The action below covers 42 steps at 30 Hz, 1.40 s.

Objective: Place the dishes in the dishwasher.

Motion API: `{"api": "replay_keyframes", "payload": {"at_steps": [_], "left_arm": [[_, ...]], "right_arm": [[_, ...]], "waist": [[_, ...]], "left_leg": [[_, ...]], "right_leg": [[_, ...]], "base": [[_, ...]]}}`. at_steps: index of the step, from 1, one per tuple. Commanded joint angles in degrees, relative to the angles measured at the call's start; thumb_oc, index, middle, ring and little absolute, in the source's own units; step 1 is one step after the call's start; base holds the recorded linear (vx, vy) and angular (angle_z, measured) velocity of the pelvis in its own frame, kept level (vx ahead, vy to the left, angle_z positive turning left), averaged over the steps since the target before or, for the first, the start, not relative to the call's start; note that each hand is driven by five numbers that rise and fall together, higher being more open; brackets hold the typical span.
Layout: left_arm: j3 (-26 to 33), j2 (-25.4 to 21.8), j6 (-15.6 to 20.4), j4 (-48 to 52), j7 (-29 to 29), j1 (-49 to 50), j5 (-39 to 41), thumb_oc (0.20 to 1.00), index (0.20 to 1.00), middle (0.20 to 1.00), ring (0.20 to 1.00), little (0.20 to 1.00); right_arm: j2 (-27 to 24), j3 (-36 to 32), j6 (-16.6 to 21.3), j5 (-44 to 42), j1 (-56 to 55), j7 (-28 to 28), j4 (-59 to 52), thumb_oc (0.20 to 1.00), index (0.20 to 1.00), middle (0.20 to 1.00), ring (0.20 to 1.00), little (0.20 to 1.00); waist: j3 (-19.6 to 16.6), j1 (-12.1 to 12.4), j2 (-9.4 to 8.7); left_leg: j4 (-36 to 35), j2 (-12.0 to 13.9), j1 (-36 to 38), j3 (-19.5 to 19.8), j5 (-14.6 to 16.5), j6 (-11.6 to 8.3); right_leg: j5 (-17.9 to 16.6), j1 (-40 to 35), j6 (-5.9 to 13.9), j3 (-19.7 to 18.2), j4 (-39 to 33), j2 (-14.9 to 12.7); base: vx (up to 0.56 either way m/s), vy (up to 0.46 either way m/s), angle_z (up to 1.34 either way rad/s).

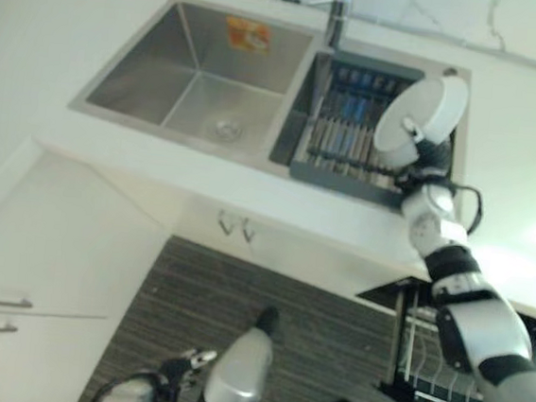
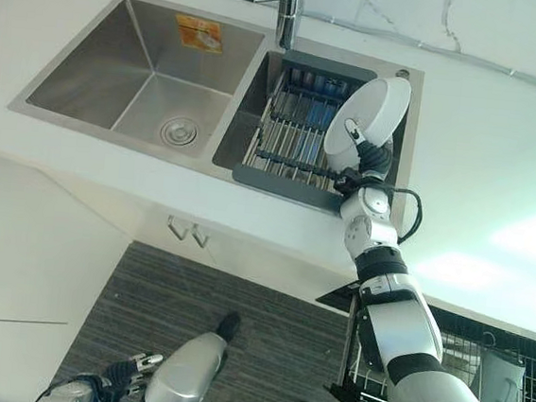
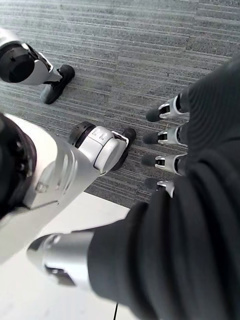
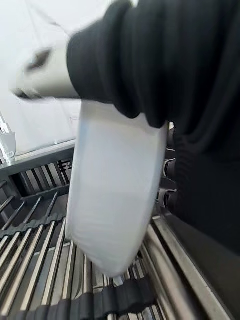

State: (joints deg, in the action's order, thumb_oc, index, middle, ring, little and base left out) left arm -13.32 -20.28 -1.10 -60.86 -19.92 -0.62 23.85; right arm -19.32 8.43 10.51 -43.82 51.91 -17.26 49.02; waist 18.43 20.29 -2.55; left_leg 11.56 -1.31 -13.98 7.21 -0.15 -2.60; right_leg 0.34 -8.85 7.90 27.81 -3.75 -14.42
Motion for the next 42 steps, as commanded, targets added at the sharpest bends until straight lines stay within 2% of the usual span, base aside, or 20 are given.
{"api": "replay_keyframes", "payload": {"at_steps": [1,7,11,15,21,27,32,38,41,42], "left_arm": [[-2.23,-2.08,0.28,-0.97,-0.77,0.78,2.65,1.0,1.0,1.0,1.0,1.0],[-2.1,-2.38,0.05,-0.06,-0.94,0.78,2.95,1.0,1.0,1.0,1.0,1.0],[-1.66,-2.41,0.06,-0.06,-0.39,1.0,3.03,1.0,1.0,1.0,1.0,1.0],[-1.35,-2.17,-0.28,-0.46,-0.29,1.38,2.32,1.0,1.0,1.0,1.0,1.0],[-1.13,-0.87,0.03,-0.93,0.02,2.89,0.77,1.0,1.0,1.0,1.0,1.0],[-0.12,-0.15,1.05,-3.04,0.33,4.26,-0.96,1.0,1.0,1.0,1.0,1.0],[0.92,0.5,1.9,-4.72,0.46,5.04,-2.43,1.0,1.0,1.0,1.0,1.0],[2.58,2.09,2.14,-6.02,0.55,6.33,-4.53,1.0,1.0,1.0,1.0,1.0],[3.11,3.68,2.31,-5.89,0.81,7.69,-4.6,1.0,1.0,1.0,1.0,1.0],[3.08,3.79,2.34,-5.84,0.88,7.76,-4.69,1.0,1.0,1.0,1.0,1.0]], "right_arm": [[-3.28,2.39,3.59,1.34,2.72,0.06,-0.47,0.2,0.2,0.2,0.2,0.2],[-3.6,2.92,6.12,4.29,3.33,-1.51,-1.42,0.2,0.2,0.2,0.2,0.2],[-3.05,3.43,10.57,9.57,2.22,-5.61,-3.94,0.2,0.2,0.2,0.2,0.2],[-2.24,3.91,13.0,13.18,0.24,-7.99,-6.98,0.2,0.2,0.2,0.2,0.2],[-1.48,4.3,13.71,17.86,-3.69,-11.48,-13.05,0.2,0.2,0.2,0.2,0.2],[-2.29,4.12,15.51,19.84,-6.04,-12.49,-16.25,0.2,0.2,0.2,0.2,0.2],[-2.34,3.64,18.6,20.95,-7.86,-13.09,-22.62,0.2,0.2,0.2,0.2,0.2],[-1.95,1.59,20.61,22.67,-14.93,-12.56,-37.02,0.2,0.2,0.2,0.2,0.2],[-3.53,-0.82,21.48,21.5,-22.54,-8.35,-44.74,0.2,0.2,0.2,0.2,0.2],[-3.68,-0.99,21.6,21.36,-23.0,-8.09,-44.99,0.2,0.2,0.2,0.2,0.2]], "waist": [[-2.41,2.25,1.04],[-2.09,2.34,0.59],[-2.57,1.93,0.02],[-3.77,1.16,-0.21],[-6.0,-0.79,-0.6],[-8.17,-2.32,-1.59],[-9.23,-4.18,-1.94],[-9.51,-8.46,-1.19],[-9.14,-12.36,-0.22],[-9.16,-12.53,-0.15]], "left_leg": [[-6.42,3.69,2.6,-0.75,-1.86,-2.01],[-6.43,3.78,1.9,-1.03,-1.92,-2.0],[-7.13,4.13,2.62,-1.78,-1.87,-1.98],[-7.51,4.15,3.92,-2.36,-1.55,-1.74],[-8.43,4.93,6.87,-4.08,-0.91,-1.6],[-10.16,6.27,9.83,-6.07,-0.91,-1.97],[-11.12,6.98,12.67,-7.74,-0.55,-2.01],[-8.54,7.62,14.81,-9.83,1.36,-1.39],[-5.8,8.4,16.19,-12.17,3.13,-1.02],[-5.84,8.47,16.36,-12.38,3.15,-1.02]], "right_leg": [[-4.61,-0.23,3.06,-2.31,3.06,-3.43],[-4.79,0.21,3.02,-2.52,2.73,-3.12],[-4.91,-0.27,3.08,-2.53,2.3,-2.88],[-4.57,-0.67,2.92,-2.92,2.57,-2.69],[-3.16,-1.44,2.56,-4.55,3.12,-1.66],[-1.73,-2.56,2.26,-5.6,2.79,0.05],[-0.21,-3.25,1.74,-7.03,3.11,1.43],[2.64,-1.94,0.62,-9.89,7.35,1.85],[3.79,-0.5,0.13,-12.95,9.23,2.07],[3.8,-0.45,0.1,-13.14,9.25,2.12]], "base": [[0.0,0.0,0.0],[-0.03,-0.026,0.0],[-0.03,-0.056,0.0],[-0.02,-0.056,-0.05],[-0.02,-0.05,-0.18],[-0.02,-0.083,-0.24],[-0.03,-0.074,-0.18],[-0.05,-0.051,-0.21],[-0.09,-0.063,-0.35],[-0.06,-0.076,-0.76]]}}
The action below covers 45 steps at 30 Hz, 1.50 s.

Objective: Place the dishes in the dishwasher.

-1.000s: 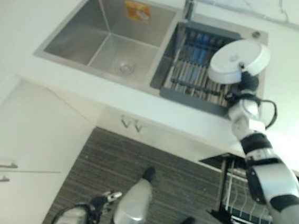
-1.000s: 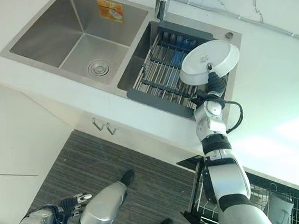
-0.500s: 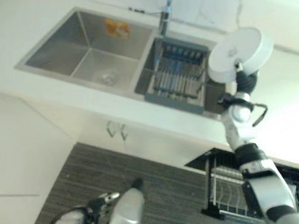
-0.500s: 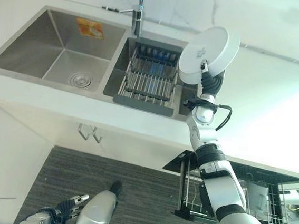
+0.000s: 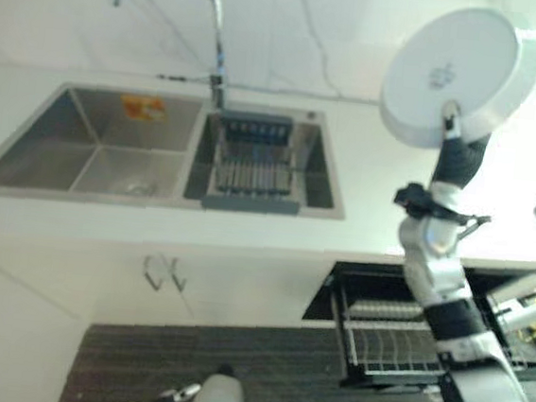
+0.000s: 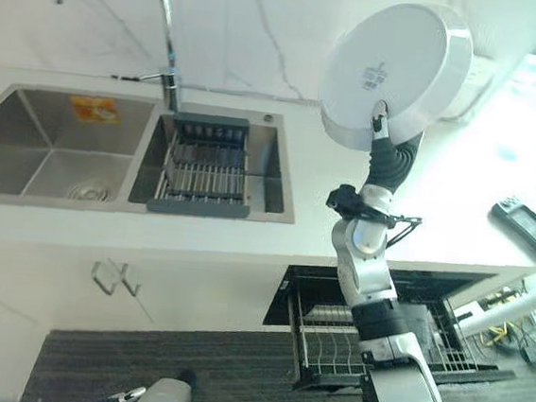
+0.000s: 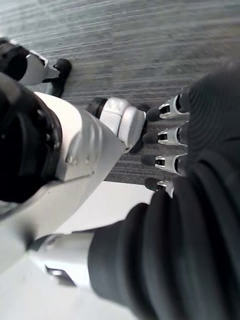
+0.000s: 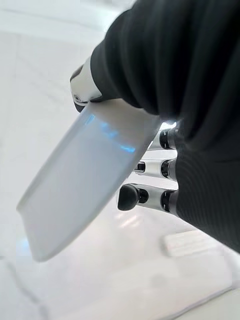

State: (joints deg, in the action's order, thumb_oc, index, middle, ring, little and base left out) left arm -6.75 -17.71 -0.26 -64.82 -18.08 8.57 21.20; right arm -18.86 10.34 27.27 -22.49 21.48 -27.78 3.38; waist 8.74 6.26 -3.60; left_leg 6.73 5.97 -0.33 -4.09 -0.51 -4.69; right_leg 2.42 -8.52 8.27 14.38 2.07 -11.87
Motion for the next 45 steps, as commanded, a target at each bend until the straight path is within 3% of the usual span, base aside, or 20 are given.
{"api": "replay_keyframes", "payload": {"at_steps": [1,9,12,16,29,32,35,45], "left_arm": [[-3.92,1.86,1.39,-1.16,-0.65,-0.91,-2.84,1.0,1.0,1.0,1.0,1.0],[-6.36,3.96,2.02,1.56,-0.92,-1.66,-2.84,1.0,1.0,1.0,1.0,1.0],[-7.68,4.39,1.41,3.03,-0.96,-2.56,-2.5,1.0,1.0,1.0,1.0,1.0],[-8.41,4.32,0.93,2.91,-0.25,-3.16,-2.56,1.0,1.0,1.0,1.0,1.0],[-9.22,2.85,-0.34,2.55,0.64,-7.02,0.03,1.0,1.0,1.0,1.0,1.0],[-9.0,3.01,-2.59,2.86,0.8,-8.04,7.19,1.0,1.0,1.0,1.0,1.0],[-4.46,3.65,-5.42,1.05,0.51,-8.97,12.71,1.0,1.0,1.0,1.0,1.0],[-8.69,1.77,-3.66,0.64,-0.35,-13.76,10.24,1.0,1.0,1.0,1.0,1.0]], "right_arm": [[-5.24,-4.36,5.11,-1.07,4.44,4.09,-1.29,0.2,0.2,0.2,0.2,0.2],[-10.86,-13.14,4.65,1.39,-8.52,3.7,-4.75,0.2,0.2,0.2,0.2,0.2],[-10.98,-15.5,5.05,1.35,-10.27,3.77,-2.93,0.2,0.2,0.2,0.2,0.2],[-11.27,-16.8,2.71,2.19,-12.23,5.92,1.06,0.2,0.2,0.2,0.2,0.2],[-8.88,-11.33,2.1,3.76,-11.18,6.62,9.62,0.2,0.2,0.2,0.2,0.2],[-8.4,-9.99,2.38,2.09,-9.58,5.61,11.21,0.2,0.2,0.2,0.2,0.2],[-7.12,-9.58,3.27,1.01,-8.55,4.44,14.57,0.2,0.2,0.2,0.2,0.2],[-5.81,-3.63,-0.18,1.17,0.43,-1.3,29.45,0.2,0.2,0.2,0.2,0.2]], "waist": [[0.31,0.06,1.17],[0.44,-6.02,2.18],[0.63,-7.16,2.4],[1.0,-8.28,2.51],[6.11,-7.02,3.25],[8.05,-6.58,3.66],[9.35,-5.74,3.81],[13.22,-3.62,5.33]], "left_leg": [[-1.49,1.76,3.65,-2.23,3.44,0.94],[-4.03,3.29,4.92,-4.78,3.01,0.5],[-4.96,3.42,5.1,-5.14,2.71,0.43],[-5.4,3.5,5.05,-5.26,2.43,0.3],[-0.96,2.57,-1.47,-2.11,1.83,0.75],[-0.15,2.15,-2.89,-1.3,1.62,0.9],[0.72,1.75,-4.14,-0.38,1.57,0.86],[3.33,0.76,-9.69,2.21,0.69,0.78]], "right_leg": [[1.7,-0.46,-0.44,-0.78,3.33,-0.03],[1.59,3.86,-1.58,-4.52,4.32,1.7],[1.17,4.44,-1.64,-5.27,3.91,1.98],[0.72,5.49,-1.66,-6.0,3.99,2.31],[1.37,10.46,-2.2,-5.2,8.94,1.47],[1.55,11.21,-2.49,-5.25,9.56,1.34],[1.77,11.59,-2.64,-4.78,10.04,1.1],[1.5,15.91,-3.4,-4.69,12.38,0.95]], "base": [[-0.04,-0.107,-0.82],[-0.07,-0.129,-0.44],[-0.06,-0.074,-0.16],[-0.02,-0.054,-0.02],[-0.03,0.0,0.03],[-0.07,0.015,0.04],[-0.03,-0.011,0.1],[-0.05,0.001,0.11]]}}
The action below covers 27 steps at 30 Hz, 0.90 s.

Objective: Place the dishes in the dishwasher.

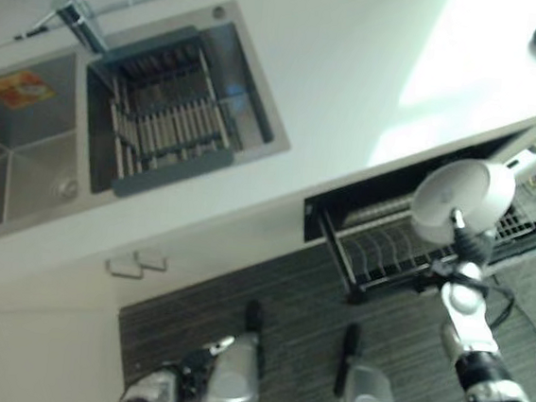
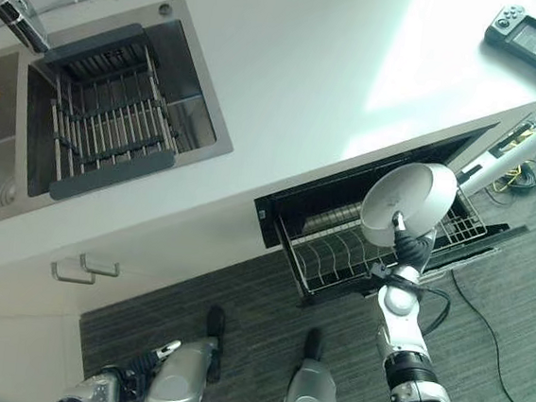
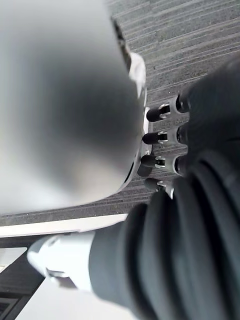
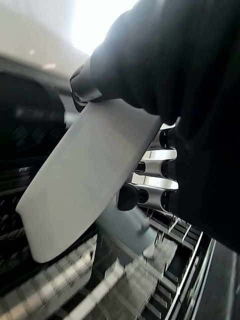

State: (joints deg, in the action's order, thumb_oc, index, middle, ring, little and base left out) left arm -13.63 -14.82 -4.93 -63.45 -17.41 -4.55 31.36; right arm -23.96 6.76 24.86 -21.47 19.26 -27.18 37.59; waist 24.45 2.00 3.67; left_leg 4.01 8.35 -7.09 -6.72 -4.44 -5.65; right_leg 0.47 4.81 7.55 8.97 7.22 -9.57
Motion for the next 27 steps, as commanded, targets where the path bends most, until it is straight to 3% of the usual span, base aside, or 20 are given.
{"api": "replay_keyframes", "payload": {"at_steps": [1,5,10,11,12,16,17,20,25,27], "left_arm": [[-1.81,-1.12,1.01,-0.73,-1.01,-0.63,0.09,1.0,1.0,1.0,1.0,1.0],[-3.69,-3.18,0.5,-0.06,-1.64,-4.69,0.62,1.0,1.0,1.0,1.0,1.0],[-4.49,-4.63,0.44,-0.14,-2.65,-5.98,0.1,1.0,1.0,1.0,1.0,1.0],[-4.96,-5.27,0.24,-0.14,-2.88,-6.75,0.21,1.0,1.0,1.0,1.0,1.0],[-4.8,-6.05,-1.58,0.22,-2.89,-7.37,2.9,1.0,1.0,1.0,1.0,1.0],[-3.75,-6.7,-2.95,1.21,-1.07,-8.39,2.22,1.0,1.0,1.0,1.0,1.0],[-4.35,-6.99,-3.08,1.7,-0.94,-8.68,1.14,1.0,1.0,1.0,1.0,1.0],[-5.27,-7.29,-3.36,1.64,-0.81,-9.39,0.84,1.0,1.0,1.0,1.0,1.0],[-6.23,-8.92,-3.29,2.28,-1.25,-10.42,0.66,1.0,1.0,1.0,1.0,1.0],[-6.26,-9.32,-3.37,2.33,-1.65,-10.64,0.3,1.0,1.0,1.0,1.0,1.0]], "right_arm": [[-0.72,-0.05,2.23,0.15,2.64,-1.9,-4.75,0.2,0.2,0.2,0.2,0.2],[-2.32,4.31,-4.08,0.6,9.64,0.53,5.78,0.2,0.2,0.2,0.2,0.2],[-5.66,5.6,-8.51,4.91,13.44,0.76,13.41,0.2,0.2,0.2,0.2,0.2],[-7.15,6.57,-12.43,6.59,15.29,0.55,16.19,0.2,0.2,0.2,0.2,0.2],[-9.82,7.96,-19.27,6.36,17.2,-2.12,20.42,0.2,0.2,0.2,0.2,0.2],[-9.81,8.49,-26.0,9.74,19.47,-7.03,22.78,0.2,0.2,0.2,0.2,0.2],[-10.42,9.34,-29.85,13.54,20.77,-9.29,22.91,0.2,0.2,0.2,0.2,0.2],[-12.6,13.08,-35.83,23.48,23.85,-10.97,26.19,0.2,0.2,0.2,0.2,0.2],[-15.19,25.27,-46.67,45.88,28.59,-3.43,27.41,0.2,0.2,0.2,0.2,0.2],[-15.38,27.45,-47.56,51.86,29.08,1.92,28.05,0.2,0.2,0.2,0.2,0.2]], "waist": [[-2.5,0.63,-1.94],[-0.68,1.86,-1.04],[-0.36,3.22,-0.52],[-0.21,3.7,-0.39],[0.07,4.48,-0.34],[0.36,5.96,-0.68],[0.4,6.44,-0.66],[0.48,7.24,-0.32],[0.58,8.8,-1.21],[0.58,9.24,-1.42]], "left_leg": [[6.05,-1.63,-2.92,4.84,4.61,1.75],[7.77,-2.5,-6.27,6.02,4.15,1.96],[6.27,-2.82,-7.17,6.92,3.16,2.11],[5.4,-2.93,-7.48,7.17,2.67,2.16],[4.29,-2.98,-7.67,7.48,2.15,2.31],[3.8,-3.52,-8.4,8.61,1.89,2.59],[3.78,-3.77,-8.72,9.04,1.8,2.63],[3.59,-4.24,-9.34,9.74,1.49,2.86],[3.58,-4.75,-10.92,10.43,1.19,3.27],[3.63,-4.86,-11.44,10.68,1.05,3.32]], "right_leg": [[3.46,2.58,-2.68,0.72,7.23,-1.35],[3.42,5.54,-2.81,1.02,9.29,-1.77],[3.3,6.22,-2.48,1.32,8.96,-1.56],[3.21,6.57,-2.36,1.56,8.76,-1.44],[3.25,6.86,-2.27,1.98,8.72,-1.29],[3.36,6.88,-2.23,2.9,8.75,-1.22],[3.42,6.76,-2.28,3.16,8.67,-1.09],[3.63,7.02,-2.29,3.42,8.99,-0.95],[3.49,7.5,-1.75,3.89,8.67,-0.71],[3.56,7.55,-1.64,4.03,8.53,-0.72]], "base": [[-0.02,0.009,0.04],[-0.07,-0.006,0.09],[-0.04,-0.027,0.18],[-0.11,-0.051,0.11],[-0.1,-0.054,0.22],[-0.05,-0.076,0.23],[-0.02,-0.041,0.18],[-0.02,-0.014,0.13],[-0.03,-0.053,0.18],[0.0,-0.027,0.17]]}}
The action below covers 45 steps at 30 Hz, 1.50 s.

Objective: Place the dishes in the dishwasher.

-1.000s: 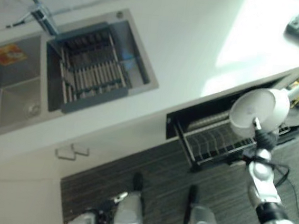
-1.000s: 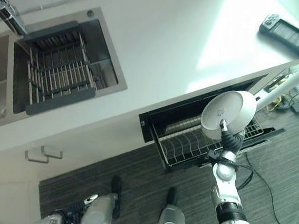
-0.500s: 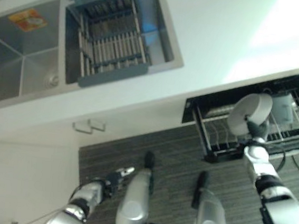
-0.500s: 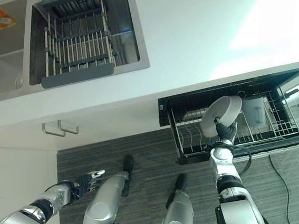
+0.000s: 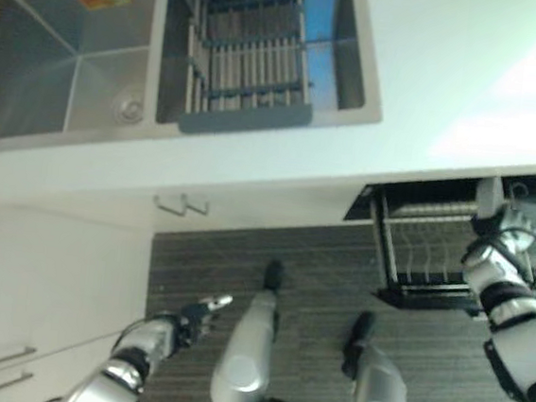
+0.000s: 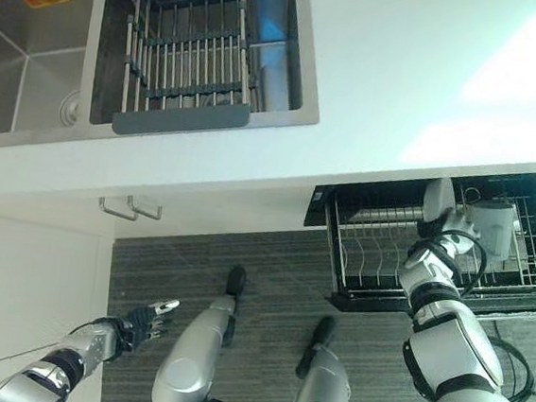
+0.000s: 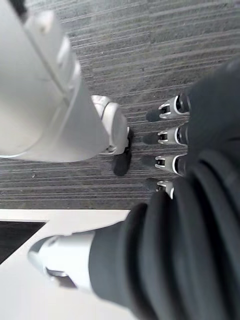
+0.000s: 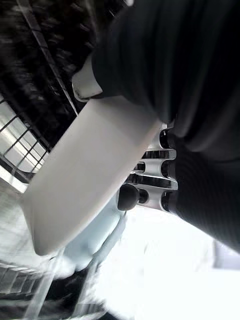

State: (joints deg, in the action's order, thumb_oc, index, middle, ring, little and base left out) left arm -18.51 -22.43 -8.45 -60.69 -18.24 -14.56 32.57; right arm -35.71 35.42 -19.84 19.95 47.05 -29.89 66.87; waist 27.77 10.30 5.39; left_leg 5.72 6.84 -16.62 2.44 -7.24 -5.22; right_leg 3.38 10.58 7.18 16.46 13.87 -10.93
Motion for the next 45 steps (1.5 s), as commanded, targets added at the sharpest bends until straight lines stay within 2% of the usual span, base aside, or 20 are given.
{"api": "replay_keyframes", "payload": {"at_steps": [1,6,8,11,14,17,18,19,22,24,25,28,31,33,35,36,37,39,42,45], "left_arm": [[-1.42,-1.78,0.28,-0.58,-0.85,-0.82,-1.28,1.0,1.0,1.0,1.0,1.0],[-1.06,-4.16,0.23,-0.36,-1.88,-2.17,-2.38,1.0,1.0,1.0,1.0,1.0],[-0.99,-4.5,0.63,-0.17,-2.55,-2.89,-3.02,1.0,1.0,1.0,1.0,1.0],[-1.53,-4.36,1.06,0.83,-2.37,-3.29,-3.43,1.0,1.0,1.0,1.0,1.0],[-2.84,-3.35,2.34,1.8,-2.01,-3.49,-2.25,1.0,1.0,1.0,1.0,1.0],[-3.06,-2.52,2.88,2.78,-1.19,-3.83,-0.59,1.0,1.0,1.0,1.0,1.0],[-3.21,-2.33,2.85,3.52,-0.82,-4.26,0.04,1.0,1.0,1.0,1.0,1.0],[-3.3,-2.22,3.07,3.88,-0.76,-4.35,0.57,1.0,1.0,1.0,1.0,1.0],[-3.26,-0.91,3.12,5.15,0.41,-4.32,1.29,1.0,1.0,1.0,1.0,1.0],[-2.78,-0.16,2.15,6.1,1.06,-4.33,0.41,1.0,1.0,1.0,1.0,1.0],[-2.48,0.03,2.04,6.48,1.19,-3.93,-0.02,1.0,1.0,1.0,1.0,1.0],[-2.17,-0.74,1.61,7.84,1.09,-3.13,-0.5,1.0,1.0,1.0,1.0,1.0],[-1.71,-1.12,2.24,6.74,0.01,-2.26,-0.01,1.0,1.0,1.0,1.0,1.0],[-1.35,-0.66,2.39,5.71,0.04,-2.1,-0.26,1.0,1.0,1.0,1.0,1.0],[-0.01,0.23,2.48,4.64,0.79,-1.15,-0.18,1.0,1.0,1.0,1.0,1.0],[0.52,0.63,2.77,4.02,1.67,-0.31,0.55,1.0,1.0,1.0,1.0,1.0],[0.66,0.77,2.82,3.8,1.97,0.0,0.74,1.0,1.0,1.0,1.0,1.0],[1.23,0.92,2.28,3.61,2.73,1.1,0.5,1.0,1.0,1.0,1.0,1.0],[2.54,1.61,4.1,3.05,3.68,4.95,2.62,1.0,1.0,1.0,1.0,1.0],[3.62,2.07,5.84,2.38,3.67,7.59,1.97,1.0,1.0,1.0,1.0,1.0]], "right_arm": [[-3.43,0.06,-3.21,12.23,0.97,5.84,-0.9,0.2,0.2,0.2,0.2,0.2],[-1.57,3.49,-4.36,17.54,3.46,11.18,-0.39,0.2,0.2,0.2,0.2,0.2],[-1.15,4.52,-3.36,19.8,5.61,14.36,-0.03,0.2,0.2,0.2,0.2,0.2],[-0.49,5.9,-3.54,18.0,7.36,15.06,0.32,0.2,0.2,0.2,0.2,0.2],[0.71,5.97,-3.17,16.34,9.22,14.87,1.55,0.2,0.2,0.2,0.2,0.2],[2.27,4.7,-4.39,9.37,9.36,11.1,2.25,0.2,0.2,0.2,0.2,0.2],[3.38,2.59,-3.84,3.89,9.17,8.51,2.66,1.0,1.0,1.0,1.0,1.0],[3.99,0.81,-2.49,-3.21,9.08,7.49,2.92,1.0,1.0,1.0,1.0,1.0],[7.3,-9.57,0.6,-35.61,5.95,6.8,5.17,1.0,1.0,1.0,1.0,1.0],[9.47,-18.17,8.28,-52.68,3.45,12.48,6.98,1.0,1.0,1.0,1.0,1.0],[10.18,-20.54,10.84,-52.46,2.43,14.8,6.71,1.0,1.0,1.0,1.0,1.0],[10.06,-19.65,14.0,-51.64,1.5,18.49,5.51,1.0,1.0,1.0,1.0,1.0],[10.11,-20.33,14.53,-53.42,1.14,18.94,4.94,1.0,1.0,1.0,1.0,1.0],[10.81,-20.83,16.6,-55.57,0.75,17.86,4.36,1.0,1.0,1.0,1.0,1.0],[12.72,-26.46,23.95,-76.16,-0.44,15.86,0.21,1.0,1.0,1.0,1.0,1.0],[15.95,-28.73,29.73,-73.99,-3.57,13.74,-4.98,1.0,1.0,1.0,1.0,1.0],[16.98,-28.74,32.93,-72.27,-4.76,13.18,-6.3,1.0,1.0,1.0,1.0,1.0],[18.58,-28.15,37.77,-71.46,-9.21,6.83,-17.05,1.0,1.0,1.0,1.0,1.0],[18.41,-27.34,38.72,-64.96,-15.4,-1.06,-30.42,1.0,1.0,1.0,1.0,1.0],[18.21,-27.31,39.98,-61.31,-20.48,-2.69,-36.68,1.0,1.0,1.0,1.0,1.0]], "waist": [[-2.7,1.15,-3.29],[-1.87,2.73,-4.04],[-1.29,3.2,-3.78],[-0.45,3.56,-3.37],[1.05,3.54,-1.74],[1.96,3.63,-1.22],[2.02,3.69,-1.06],[2.02,3.66,-0.85],[2.02,3.29,-0.27],[2.02,3.28,0.0],[2.02,3.31,0.18],[2.02,3.45,0.02],[2.02,3.08,0.01],[2.02,2.7,-0.46],[2.02,2.0,-1.31],[1.74,1.28,-2.31],[1.47,1.03,-2.79],[1.11,-0.12,-4.16],[0.83,-2.25,-5.38],[0.12,-3.43,-6.47]], "left_leg": [[2.16,-3.55,-2.24,1.73,3.88,3.0],[3.37,-4.12,-4.87,2.87,3.45,3.18],[3.94,-4.56,-6.47,3.34,3.11,3.21],[5.21,-5.01,-8.31,3.62,3.07,3.39],[6.89,-5.61,-10.53,3.79,3.02,3.65],[8.19,-6.3,-12.38,3.82,3.24,4.17],[9.12,-6.56,-13.98,3.92,3.33,4.3],[9.68,-6.61,-14.85,3.88,3.43,4.35],[10.02,-6.57,-15.63,3.67,3.73,4.37],[10.32,-6.81,-15.85,3.51,3.92,4.38],[10.46,-6.85,-15.79,3.46,4.08,4.39],[10.06,-6.63,-15.68,3.06,3.81,4.43],[8.66,-5.9,-13.46,2.22,3.75,4.05],[7.18,-5.19,-11.21,1.22,3.86,3.8],[5.84,-4.5,-8.24,0.31,4.27,3.35],[5.47,-4.2,-7.27,-0.03,4.64,3.34],[5.25,-4.09,-7.09,-0.16,4.69,3.36],[6.02,-3.78,-6.88,-0.35,5.1,3.1],[5.3,-2.45,-5.05,-1.47,5.33,2.7],[3.86,-1.49,-3.87,-2.42,5.07,2.56]], "right_leg": [[0.66,1.86,-1.19,-3.51,1.92,0.62],[0.53,3.26,-0.95,-3.05,2.53,0.57],[0.58,4.87,-0.93,-3.05,3.3,0.54],[0.73,6.99,-0.96,-3.23,4.8,0.3],[1.4,10.22,-1.21,-3.94,7.96,-0.27],[1.79,12.68,-1.24,-4.47,10.03,-0.75],[1.86,14.29,-1.26,-4.56,11.11,-0.87],[2.0,15.33,-1.31,-4.65,11.94,-0.96],[2.43,16.82,-1.58,-4.94,13.14,-1.12],[2.77,17.4,-1.74,-4.71,13.8,-1.38],[3.04,17.59,-1.77,-4.52,14.35,-1.45],[2.78,17.99,-1.74,-3.82,14.66,-1.48],[2.64,16.34,-1.77,-3.55,13.63,-1.1],[2.37,14.15,-1.61,-3.46,11.7,-0.65],[2.12,10.99,-1.57,-3.7,9.27,-0.05],[2.01,9.81,-1.6,-4.34,8.25,0.52],[1.83,9.6,-1.6,-4.56,7.81,0.73],[1.29,8.85,-1.87,-4.99,7.01,1.33],[1.22,7.41,-2.29,-6.02,5.79,2.1],[0.74,6.0,-2.32,-6.33,3.67,2.49]], "base": [[0.01,-0.053,0.08],[-0.01,-0.086,0.06],[-0.02,-0.013,0.06],[-0.03,0.02,0.08],[-0.04,0.11,0.07],[-0.04,0.075,-0.01],[-0.05,0.042,-0.01],[-0.04,0.067,0.02],[-0.01,0.058,0.02],[0.01,0.049,0.05],[0.01,0.04,0.06],[-0.01,-0.002,-0.01],[0.01,0.034,-0.02],[0.02,0.049,-0.04],[0.07,0.064,-0.1],[0.09,0.038,-0.19],[0.07,-0.016,-0.21],[0.05,-0.012,-0.16],[0.04,0.039,0.0],[0.01,-0.009,-0.21]]}}
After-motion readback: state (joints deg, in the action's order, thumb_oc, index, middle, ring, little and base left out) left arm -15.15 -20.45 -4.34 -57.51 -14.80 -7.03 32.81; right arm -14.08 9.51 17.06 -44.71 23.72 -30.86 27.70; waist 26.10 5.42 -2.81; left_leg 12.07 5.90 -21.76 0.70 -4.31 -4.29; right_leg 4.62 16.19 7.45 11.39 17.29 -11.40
